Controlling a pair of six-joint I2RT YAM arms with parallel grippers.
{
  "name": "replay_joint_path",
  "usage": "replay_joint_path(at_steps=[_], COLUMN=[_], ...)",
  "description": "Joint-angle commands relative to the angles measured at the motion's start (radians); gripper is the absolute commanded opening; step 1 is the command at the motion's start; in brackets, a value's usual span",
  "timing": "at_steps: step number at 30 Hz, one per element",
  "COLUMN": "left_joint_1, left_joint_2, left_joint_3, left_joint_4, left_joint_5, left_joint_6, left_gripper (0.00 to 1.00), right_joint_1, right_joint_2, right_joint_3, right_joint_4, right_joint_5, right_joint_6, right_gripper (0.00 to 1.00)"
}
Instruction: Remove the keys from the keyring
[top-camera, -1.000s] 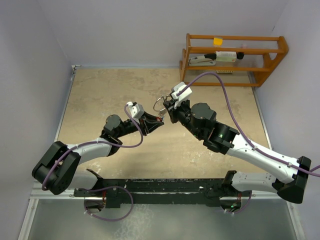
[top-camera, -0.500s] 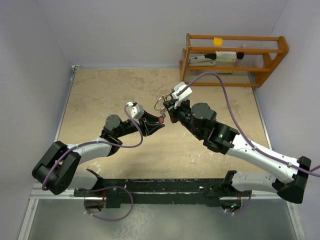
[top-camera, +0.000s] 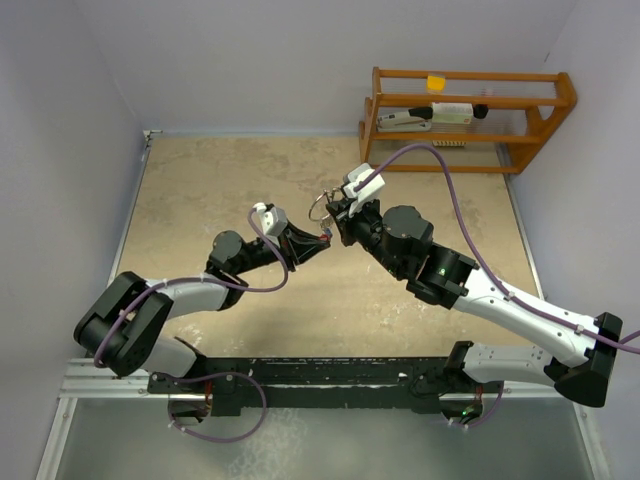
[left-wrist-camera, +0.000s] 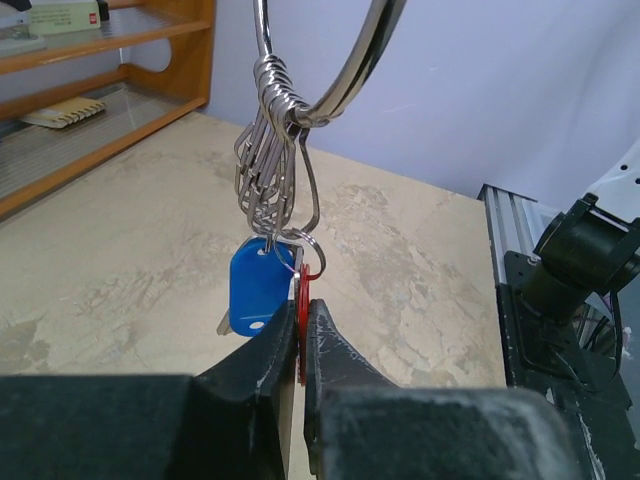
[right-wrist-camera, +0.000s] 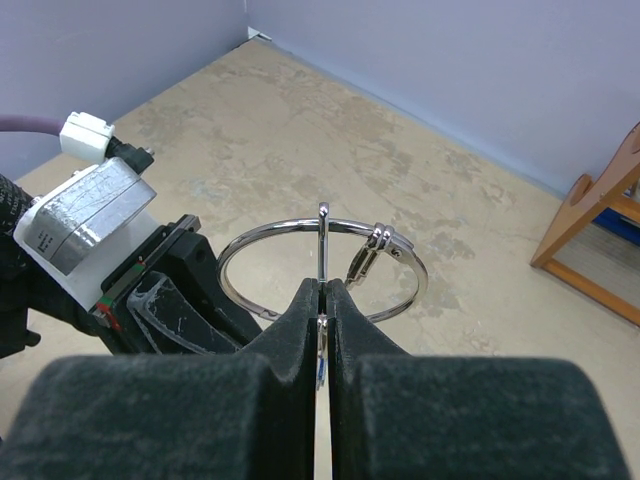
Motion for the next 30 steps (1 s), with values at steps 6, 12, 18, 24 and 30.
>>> replay_joint_path(at_steps=[6,12,18,24,30], left_joint_1=[-0.007,-0.006,-0.007,-0.007,-0.007], left_joint_2=[-0.01,-0.081,-0.202,-0.245,-0.307], left_joint_3=[0.008,0.037,0.199,0.331,0.372], left_joint_4=[0.062,-0.201,-0.795,-1.031,-1.064], left_joint_5=[0.011,-0.084,-0.359,-0.419,-0.489], left_joint_6=[-0.01,0.094,0.29,0.305,0.283], left_gripper=[0.0,0.0,0.0,0.0,0.0], right_joint_1=[0.004,0.004,0.005,0.003,0.004], right_joint_2=[-0.042,-0.043,-0.052,-0.024,-0.008], right_joint_3=[0.013,0.003,-0.04,-0.085,-0.12], right_joint_4=[0.07,0.048,0.029,0.04,0.04], right_joint_5=[0.016,0.057,0.125,0.156,0.196], right_joint_6=[0.0,-0.01,-0.002,0.007,0.02], right_gripper=[0.0,0.0,0.0,0.0,0.0])
